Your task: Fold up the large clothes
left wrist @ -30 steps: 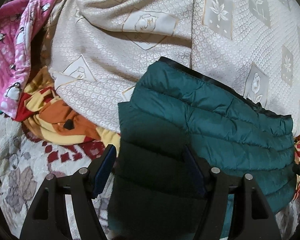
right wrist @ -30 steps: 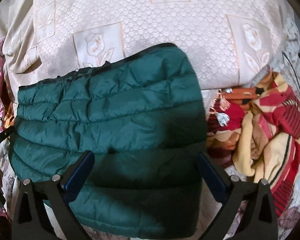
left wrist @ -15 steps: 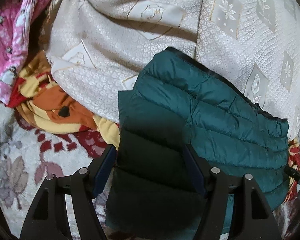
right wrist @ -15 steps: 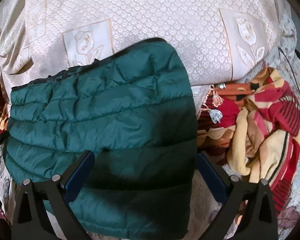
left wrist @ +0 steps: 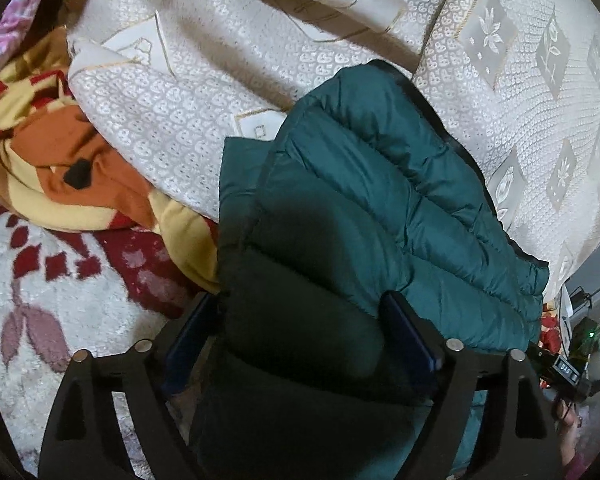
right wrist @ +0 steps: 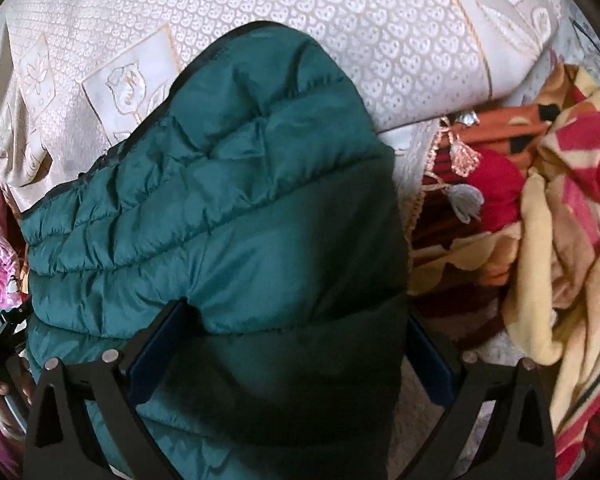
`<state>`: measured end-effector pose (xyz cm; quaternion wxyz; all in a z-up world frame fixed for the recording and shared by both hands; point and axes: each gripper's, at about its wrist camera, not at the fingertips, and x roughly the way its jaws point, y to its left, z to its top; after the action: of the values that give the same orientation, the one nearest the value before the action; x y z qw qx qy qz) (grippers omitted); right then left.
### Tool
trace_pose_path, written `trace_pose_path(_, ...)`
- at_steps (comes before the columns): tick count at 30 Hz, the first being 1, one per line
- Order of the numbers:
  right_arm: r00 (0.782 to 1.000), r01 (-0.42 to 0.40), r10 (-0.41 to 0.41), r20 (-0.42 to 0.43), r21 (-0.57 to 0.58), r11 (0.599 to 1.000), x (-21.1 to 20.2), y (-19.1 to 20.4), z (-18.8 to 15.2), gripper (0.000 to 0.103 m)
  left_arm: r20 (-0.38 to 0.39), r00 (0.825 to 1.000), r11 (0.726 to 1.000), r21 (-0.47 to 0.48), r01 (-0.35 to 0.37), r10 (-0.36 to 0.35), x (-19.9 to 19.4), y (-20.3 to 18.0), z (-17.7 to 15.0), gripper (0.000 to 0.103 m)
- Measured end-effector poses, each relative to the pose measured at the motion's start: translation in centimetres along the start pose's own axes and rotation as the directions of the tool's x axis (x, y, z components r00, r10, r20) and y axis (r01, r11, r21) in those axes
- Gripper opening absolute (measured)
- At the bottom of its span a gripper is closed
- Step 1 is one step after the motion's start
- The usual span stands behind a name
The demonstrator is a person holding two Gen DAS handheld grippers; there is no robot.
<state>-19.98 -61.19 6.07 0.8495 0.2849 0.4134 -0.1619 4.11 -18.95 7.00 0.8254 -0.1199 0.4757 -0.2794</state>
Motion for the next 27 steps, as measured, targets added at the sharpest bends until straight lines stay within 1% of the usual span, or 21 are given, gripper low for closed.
trace_pose_path(4,0.999,-0.034,0.034,-0.018,-0.024,0.999,0.6,-0.1,0.6,0.103,-0.030,0.999,0.999,-0.036,0.037,-0.038,0.8,0.8,-0.1,0.078)
trace_pose_path(7,0.996,-0.075,0.073,-0.047,-0.038,0.996,1.6,-0.1,1.1,0.103,-0.054,0.994,0.992,-0.088,0.087,-0.092,1.5,1.8,-0.2,0.081)
trace_pose_path(10,0.991,-0.113,0.110,-0.082,-0.035,0.993,2.3,-0.3,1.5,0.103,-0.068,0.985,0.977,-0.156,0.144,-0.156,2.1,2.9,-0.7,0.084)
trace_pose_path(13,0.983,-0.150,0.146,-0.108,-0.033,0.988,3.0,-0.6,1.9,0.103,-0.054,0.986,0.980,-0.130,0.150,-0.158,2.2,2.6,-0.9,0.085)
trace_pose_path(16,0.979,-0.172,0.167,-0.114,-0.038,0.984,3.5,-0.8,2.0,0.103,-0.054,0.986,0.980,-0.130,0.150,-0.158,2.5,2.5,-1.0,0.087)
trace_pose_path(20,0.973,-0.197,0.193,-0.126,-0.013,0.980,4.0,-1.4,2.1,0.103,-0.050,0.987,0.982,-0.121,0.145,-0.152,2.8,1.8,-1.1,0.085)
trace_pose_path(21,0.971,-0.202,0.201,-0.133,-0.001,0.979,4.1,-1.5,2.1,0.103,-0.056,0.986,0.982,-0.116,0.150,-0.157,2.8,1.7,-1.1,0.080)
trace_pose_path(22,0.968,-0.211,0.210,-0.135,0.012,0.977,4.1,-1.6,2.1,0.103,-0.058,0.982,0.979,-0.111,0.173,-0.180,2.6,1.3,-1.1,0.064)
trace_pose_path(23,0.964,-0.229,0.229,-0.133,0.015,0.973,3.9,-1.5,1.8,0.100,-0.059,0.979,0.975,-0.120,0.189,-0.197,2.3,1.1,-1.1,0.058)
trace_pose_path(24,0.964,-0.234,0.233,-0.126,0.000,0.972,3.5,-1.1,1.6,0.097,-0.054,0.977,0.972,-0.131,0.197,-0.206,2.0,0.9,-1.2,0.047)
trace_pose_path(25,0.967,-0.233,0.230,-0.112,-0.016,0.972,3.1,-0.8,1.3,0.089,-0.047,0.977,0.971,-0.130,0.199,-0.207,1.7,0.5,-1.3,0.039)
trace_pose_path(26,0.967,-0.237,0.233,-0.102,-0.022,0.971,2.6,-0.5,1.1,0.079,-0.042,0.977,0.972,-0.122,0.201,-0.208,1.3,0.3,-1.4,0.035)
trace_pose_path(27,0.965,-0.247,0.244,-0.095,-0.018,0.969,2.0,-0.4,1.0,0.075,-0.038,0.977,0.972,-0.115,0.206,-0.211,0.8,0.0,-1.5,0.030)
